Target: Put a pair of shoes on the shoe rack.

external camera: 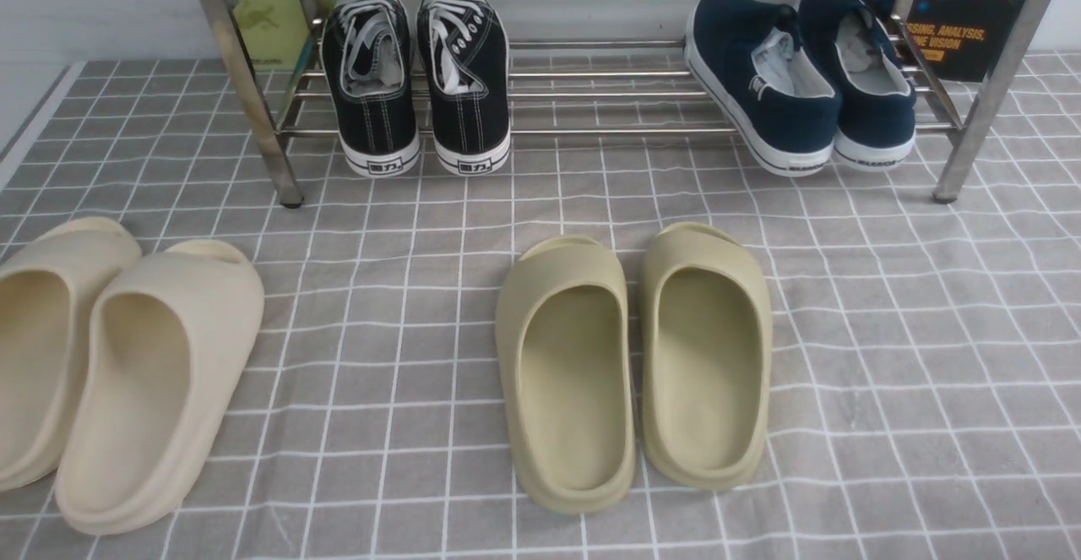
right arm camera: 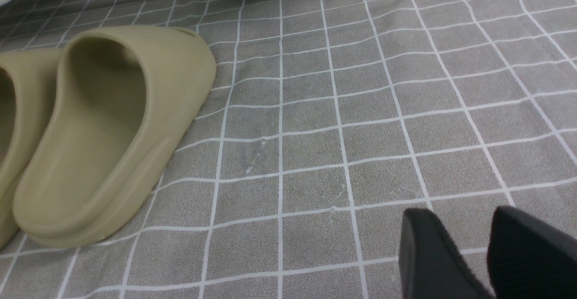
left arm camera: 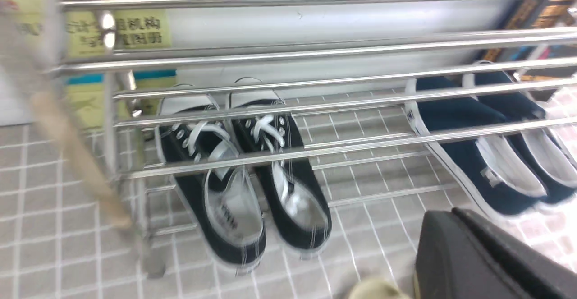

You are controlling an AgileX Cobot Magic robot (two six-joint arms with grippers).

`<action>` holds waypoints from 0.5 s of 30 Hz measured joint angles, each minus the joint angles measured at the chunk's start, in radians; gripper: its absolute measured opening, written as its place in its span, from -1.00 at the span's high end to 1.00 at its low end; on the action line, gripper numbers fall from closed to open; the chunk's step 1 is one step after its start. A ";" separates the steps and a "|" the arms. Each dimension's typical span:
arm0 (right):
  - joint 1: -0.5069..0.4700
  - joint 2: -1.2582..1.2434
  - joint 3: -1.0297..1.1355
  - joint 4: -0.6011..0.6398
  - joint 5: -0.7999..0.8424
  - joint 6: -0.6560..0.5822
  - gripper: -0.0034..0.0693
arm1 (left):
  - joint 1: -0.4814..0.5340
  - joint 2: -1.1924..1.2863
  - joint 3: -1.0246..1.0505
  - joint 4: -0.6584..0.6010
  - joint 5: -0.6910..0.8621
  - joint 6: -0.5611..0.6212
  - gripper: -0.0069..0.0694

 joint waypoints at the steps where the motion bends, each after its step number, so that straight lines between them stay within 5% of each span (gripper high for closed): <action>1: 0.000 0.000 0.000 0.000 0.000 0.000 0.25 | 0.000 -0.052 0.057 0.000 0.000 0.002 0.85; 9: 0.000 0.000 0.000 0.000 0.000 0.000 0.25 | 0.000 -0.450 0.623 0.000 -0.206 0.001 0.85; 15: 0.000 0.000 0.000 0.000 0.000 0.000 0.25 | 0.000 -0.806 1.264 0.000 -0.582 -0.010 0.85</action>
